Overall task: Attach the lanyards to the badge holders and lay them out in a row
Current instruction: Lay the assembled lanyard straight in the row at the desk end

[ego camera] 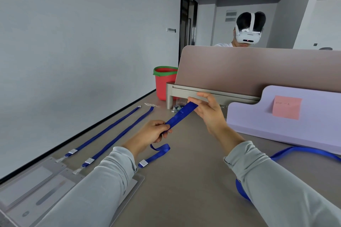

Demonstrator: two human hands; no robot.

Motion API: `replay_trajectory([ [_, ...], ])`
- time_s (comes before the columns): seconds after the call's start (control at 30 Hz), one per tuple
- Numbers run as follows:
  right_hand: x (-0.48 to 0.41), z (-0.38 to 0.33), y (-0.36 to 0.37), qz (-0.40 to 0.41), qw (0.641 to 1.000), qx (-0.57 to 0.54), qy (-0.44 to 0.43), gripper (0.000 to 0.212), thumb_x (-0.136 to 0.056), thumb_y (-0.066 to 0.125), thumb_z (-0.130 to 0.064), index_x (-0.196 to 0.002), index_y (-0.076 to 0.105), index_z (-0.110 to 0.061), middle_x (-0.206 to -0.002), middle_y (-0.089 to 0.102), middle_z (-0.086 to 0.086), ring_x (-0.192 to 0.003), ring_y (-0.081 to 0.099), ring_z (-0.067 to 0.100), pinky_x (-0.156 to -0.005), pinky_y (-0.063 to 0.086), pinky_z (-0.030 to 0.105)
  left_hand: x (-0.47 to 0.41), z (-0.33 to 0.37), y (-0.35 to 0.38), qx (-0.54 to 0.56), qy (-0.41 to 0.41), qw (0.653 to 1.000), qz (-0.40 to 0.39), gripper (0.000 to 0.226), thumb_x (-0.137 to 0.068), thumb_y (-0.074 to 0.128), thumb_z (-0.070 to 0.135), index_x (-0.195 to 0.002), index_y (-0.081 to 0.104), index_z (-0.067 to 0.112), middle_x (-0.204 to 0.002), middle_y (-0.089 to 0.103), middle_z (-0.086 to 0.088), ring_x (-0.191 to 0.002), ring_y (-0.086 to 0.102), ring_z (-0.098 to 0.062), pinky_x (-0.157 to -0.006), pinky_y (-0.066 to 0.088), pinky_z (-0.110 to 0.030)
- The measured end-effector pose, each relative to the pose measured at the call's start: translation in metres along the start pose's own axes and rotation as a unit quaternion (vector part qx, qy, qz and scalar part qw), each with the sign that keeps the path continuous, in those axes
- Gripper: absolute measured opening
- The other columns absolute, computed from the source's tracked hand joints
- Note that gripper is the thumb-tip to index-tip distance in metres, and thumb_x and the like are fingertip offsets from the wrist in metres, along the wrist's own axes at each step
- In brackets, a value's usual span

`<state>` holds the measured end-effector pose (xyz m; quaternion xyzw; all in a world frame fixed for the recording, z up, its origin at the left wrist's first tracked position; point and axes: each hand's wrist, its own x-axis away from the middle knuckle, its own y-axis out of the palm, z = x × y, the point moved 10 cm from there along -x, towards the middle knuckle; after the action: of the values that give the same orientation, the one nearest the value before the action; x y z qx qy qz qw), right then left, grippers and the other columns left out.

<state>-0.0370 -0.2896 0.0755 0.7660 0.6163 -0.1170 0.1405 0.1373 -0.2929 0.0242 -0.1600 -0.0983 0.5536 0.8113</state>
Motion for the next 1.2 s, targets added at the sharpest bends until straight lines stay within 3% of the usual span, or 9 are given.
replay_trajectory([
  [0.07, -0.001, 0.000, -0.005, 0.018, 0.999, 0.050, -0.013, 0.014, -0.091, 0.055, -0.014, -0.100, 0.054, -0.026, -0.100, 0.073, 0.003, -0.102, 0.066, 0.019, -0.098, 0.049, 0.038, 0.000, -0.003, 0.000, -0.006, -0.006, 1.000, 0.005, 0.025, -0.094, 0.045, 0.016, -0.076, 0.061, 0.011, -0.060, 0.050, 0.000, -0.041, 0.034, -0.007, -0.040, 0.028, -0.014],
  [0.17, 0.000, -0.006, -0.011, 0.043, 0.994, 0.092, -0.042, 0.018, -0.090, 0.050, -0.001, -0.100, 0.057, -0.015, -0.093, 0.072, -0.006, -0.096, 0.066, 0.008, -0.092, 0.053, 0.034, 0.002, -0.003, 0.000, -0.015, -0.008, 1.000, 0.012, 0.025, -0.094, 0.045, 0.017, -0.076, 0.062, 0.011, -0.060, 0.052, 0.000, -0.042, 0.034, -0.008, -0.040, 0.028, -0.014],
  [0.33, 0.000, -0.010, -0.015, 0.074, 0.990, 0.112, -0.049, 0.023, -0.084, 0.058, 0.003, -0.097, 0.061, -0.015, -0.094, 0.071, -0.006, -0.094, 0.066, 0.012, -0.083, 0.054, 0.026, 0.002, 0.001, -0.001, -0.005, 0.008, 0.999, 0.031, 0.024, -0.092, 0.048, 0.019, -0.078, 0.066, 0.013, -0.060, 0.055, 0.000, -0.044, 0.034, -0.010, -0.042, 0.030, -0.015],
  [0.5, 0.001, -0.011, -0.019, 0.094, 0.988, 0.113, -0.047, 0.028, -0.081, 0.062, 0.002, -0.102, 0.061, -0.017, -0.099, 0.064, -0.010, -0.076, 0.060, 0.002, -0.063, 0.047, 0.005, 0.002, 0.001, -0.006, -0.015, 0.028, 0.997, 0.066, 0.036, -0.097, 0.037, 0.036, -0.087, 0.067, 0.020, -0.058, 0.058, 0.005, -0.042, 0.036, -0.006, -0.044, 0.034, -0.014],
  [0.7, 0.000, -0.007, -0.022, 0.085, 0.989, 0.113, -0.032, 0.024, -0.084, 0.062, -0.004, -0.098, 0.061, -0.023, -0.093, 0.071, 0.002, -0.076, 0.066, 0.014, -0.074, 0.050, 0.018, 0.000, -0.002, -0.005, -0.036, 0.041, 0.996, 0.066, 0.028, -0.096, 0.045, 0.031, -0.088, 0.068, 0.017, -0.062, 0.059, 0.004, -0.042, 0.038, -0.007, -0.044, 0.035, -0.013],
  [0.8, 0.000, -0.004, -0.024, 0.079, 0.993, 0.083, -0.014, 0.018, -0.085, 0.063, -0.006, -0.097, 0.066, -0.018, -0.089, 0.070, 0.002, -0.073, 0.066, 0.009, -0.075, 0.054, 0.019, 0.000, -0.004, -0.008, -0.035, 0.045, 0.996, 0.075, 0.028, -0.094, 0.048, 0.030, -0.091, 0.068, 0.010, -0.061, 0.059, 0.007, -0.041, 0.041, -0.005, -0.050, 0.038, -0.016],
  [0.9, -0.001, -0.006, -0.022, 0.057, 0.995, 0.079, -0.009, 0.014, -0.086, 0.062, -0.007, -0.096, 0.066, -0.017, -0.080, 0.068, -0.004, -0.069, 0.062, 0.010, -0.061, 0.051, 0.009, -0.001, -0.005, -0.013, -0.040, 0.043, 0.994, 0.088, 0.028, -0.093, 0.050, 0.029, -0.090, 0.067, 0.008, -0.062, 0.060, 0.008, -0.041, 0.042, -0.003, -0.055, 0.040, -0.018],
  [0.97, -0.002, -0.004, -0.019, 0.036, 0.997, 0.062, 0.004, 0.016, -0.087, 0.061, -0.006, -0.097, 0.065, -0.017, -0.077, 0.064, -0.006, -0.067, 0.056, 0.009, -0.055, 0.045, 0.011, -0.002, -0.006, -0.016, -0.038, 0.039, 0.994, 0.089, 0.027, -0.093, 0.050, 0.030, -0.089, 0.066, 0.008, -0.062, 0.060, 0.008, -0.041, 0.043, -0.002, -0.056, 0.040, -0.019],
  [1.2, -0.001, 0.015, -0.006, -0.015, 0.974, -0.181, 0.133, 0.022, -0.089, 0.050, -0.002, -0.087, 0.063, -0.019, -0.061, 0.061, -0.007, -0.059, 0.051, 0.006, -0.058, 0.036, 0.019, 0.001, -0.007, -0.022, -0.043, 0.035, 0.995, 0.084, 0.024, -0.093, 0.050, 0.031, -0.079, 0.064, 0.018, -0.063, 0.061, 0.008, -0.042, 0.042, -0.002, -0.051, 0.038, -0.015],
])
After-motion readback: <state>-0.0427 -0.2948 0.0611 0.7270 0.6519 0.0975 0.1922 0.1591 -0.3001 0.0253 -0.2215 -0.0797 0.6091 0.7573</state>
